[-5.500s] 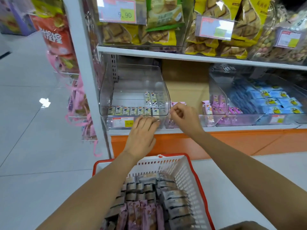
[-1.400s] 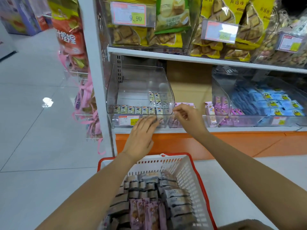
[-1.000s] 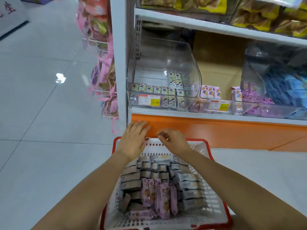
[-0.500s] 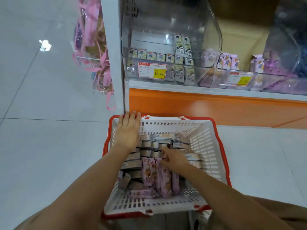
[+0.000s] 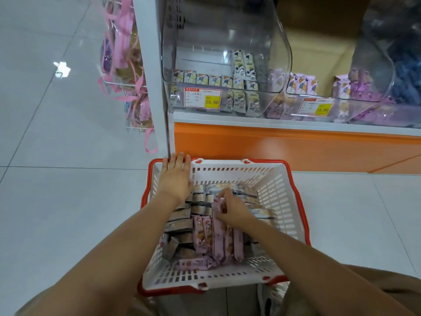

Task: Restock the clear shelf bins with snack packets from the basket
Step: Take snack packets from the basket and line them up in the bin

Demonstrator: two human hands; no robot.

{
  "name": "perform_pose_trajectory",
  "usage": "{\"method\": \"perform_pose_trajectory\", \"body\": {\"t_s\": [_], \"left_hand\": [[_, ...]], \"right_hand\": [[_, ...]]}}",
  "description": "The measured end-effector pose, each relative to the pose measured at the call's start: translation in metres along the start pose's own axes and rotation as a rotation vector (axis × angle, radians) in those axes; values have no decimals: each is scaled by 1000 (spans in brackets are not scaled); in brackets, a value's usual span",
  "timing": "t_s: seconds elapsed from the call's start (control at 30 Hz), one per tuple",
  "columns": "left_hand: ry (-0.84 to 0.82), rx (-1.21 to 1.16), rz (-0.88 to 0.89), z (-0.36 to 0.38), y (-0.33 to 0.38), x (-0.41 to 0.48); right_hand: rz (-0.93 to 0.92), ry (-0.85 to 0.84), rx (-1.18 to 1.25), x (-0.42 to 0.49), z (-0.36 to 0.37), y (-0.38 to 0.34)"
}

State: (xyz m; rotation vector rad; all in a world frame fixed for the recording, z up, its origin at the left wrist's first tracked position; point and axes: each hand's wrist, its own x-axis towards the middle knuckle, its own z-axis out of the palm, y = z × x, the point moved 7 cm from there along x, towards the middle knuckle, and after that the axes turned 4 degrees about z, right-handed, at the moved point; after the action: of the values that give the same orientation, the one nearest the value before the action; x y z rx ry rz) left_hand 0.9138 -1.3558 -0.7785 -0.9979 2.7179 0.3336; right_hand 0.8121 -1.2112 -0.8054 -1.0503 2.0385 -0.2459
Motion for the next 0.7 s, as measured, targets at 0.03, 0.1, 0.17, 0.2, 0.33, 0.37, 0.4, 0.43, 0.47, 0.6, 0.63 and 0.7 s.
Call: {"method": "perform_pose_trajectory", "body": {"t_s": [0.03,0.1,0.17,0.2,0.33,0.37,0.4,0.43,0.47,0.6,0.63,0.7], "left_hand": [[20,-28,14,-6,3,0],[108,-101,61,-23,11,0],[240,-146,145,-47,24,-2],[316,-151,196,-61,33,-5],[600,-151,359,-120,71,-16],[634,-140,384,-132,81,-18],[652,-127,402,-142,91,-18],[663,-117,413,-152,100,-17],[671,-114,420,-161,108,-16],[660,-92,434,-193,139,-1],[647,-88,430,-198,145,4],[616,-94,410,-205,153,16]], "right_hand": [[-21,44,53,1,-14,-6],[-69,129,115,-1,-47,-19],[-152,211,149,-7,-83,-31],[-204,249,169,-13,-103,-37],[-316,409,226,-45,-182,-42],[-320,443,249,-56,-200,-39],[-327,482,266,-66,-216,-36],[-338,529,275,-77,-232,-33],[-353,578,285,-87,-247,-30],[-370,778,334,-109,-312,-16],[-363,834,340,-112,-327,-14],[-346,939,341,-116,-356,-10]]}}
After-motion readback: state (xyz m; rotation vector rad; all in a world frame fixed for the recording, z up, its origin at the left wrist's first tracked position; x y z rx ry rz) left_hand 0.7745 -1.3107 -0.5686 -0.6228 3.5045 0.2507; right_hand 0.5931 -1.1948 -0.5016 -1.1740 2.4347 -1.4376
